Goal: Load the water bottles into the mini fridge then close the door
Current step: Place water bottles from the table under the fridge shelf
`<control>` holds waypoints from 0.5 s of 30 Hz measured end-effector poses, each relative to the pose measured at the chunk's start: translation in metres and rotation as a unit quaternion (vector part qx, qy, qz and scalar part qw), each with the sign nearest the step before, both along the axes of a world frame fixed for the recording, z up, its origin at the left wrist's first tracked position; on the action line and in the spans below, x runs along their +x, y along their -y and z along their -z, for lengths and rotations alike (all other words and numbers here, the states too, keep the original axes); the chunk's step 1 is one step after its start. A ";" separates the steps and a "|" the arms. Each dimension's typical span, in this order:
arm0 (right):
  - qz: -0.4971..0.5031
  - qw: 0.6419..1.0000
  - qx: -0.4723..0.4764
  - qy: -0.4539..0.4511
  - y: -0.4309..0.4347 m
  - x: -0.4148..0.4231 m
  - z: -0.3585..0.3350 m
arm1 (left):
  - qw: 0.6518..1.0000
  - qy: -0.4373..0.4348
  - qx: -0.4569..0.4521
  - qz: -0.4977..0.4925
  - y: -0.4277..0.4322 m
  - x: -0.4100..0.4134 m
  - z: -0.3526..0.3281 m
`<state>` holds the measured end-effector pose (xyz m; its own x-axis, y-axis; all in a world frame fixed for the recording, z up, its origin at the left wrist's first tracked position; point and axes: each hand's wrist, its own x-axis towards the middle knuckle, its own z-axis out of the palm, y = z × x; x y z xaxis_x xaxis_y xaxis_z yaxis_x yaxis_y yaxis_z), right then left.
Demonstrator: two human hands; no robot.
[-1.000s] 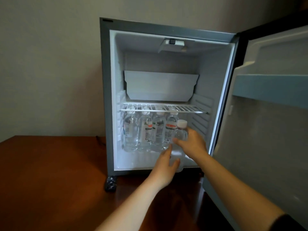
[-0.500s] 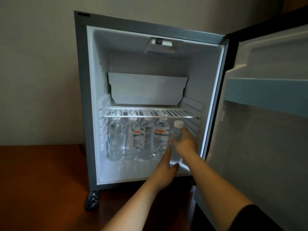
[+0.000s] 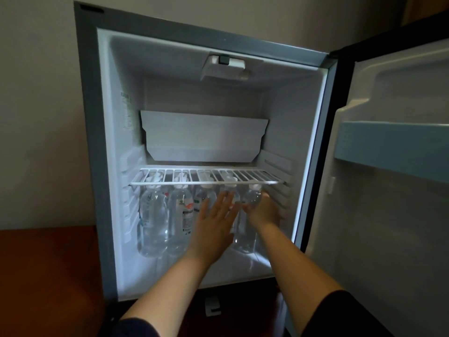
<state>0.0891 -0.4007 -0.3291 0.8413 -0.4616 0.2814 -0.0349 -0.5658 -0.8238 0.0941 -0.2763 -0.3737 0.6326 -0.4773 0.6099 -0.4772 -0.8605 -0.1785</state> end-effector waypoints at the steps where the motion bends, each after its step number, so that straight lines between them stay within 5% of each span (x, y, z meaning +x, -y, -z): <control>1: 0.003 1.000 0.001 0.007 0.000 0.002 0.000 | 1.000 0.010 0.027 -0.003 -0.002 0.006 -0.004; 9: 0.033 0.999 0.010 0.012 -0.003 0.016 0.003 | 0.988 0.093 0.122 0.010 -0.015 0.038 -0.006; 15: 0.065 0.984 0.126 0.110 -0.018 0.021 0.036 | 0.989 0.093 0.112 0.017 -0.016 0.039 -0.004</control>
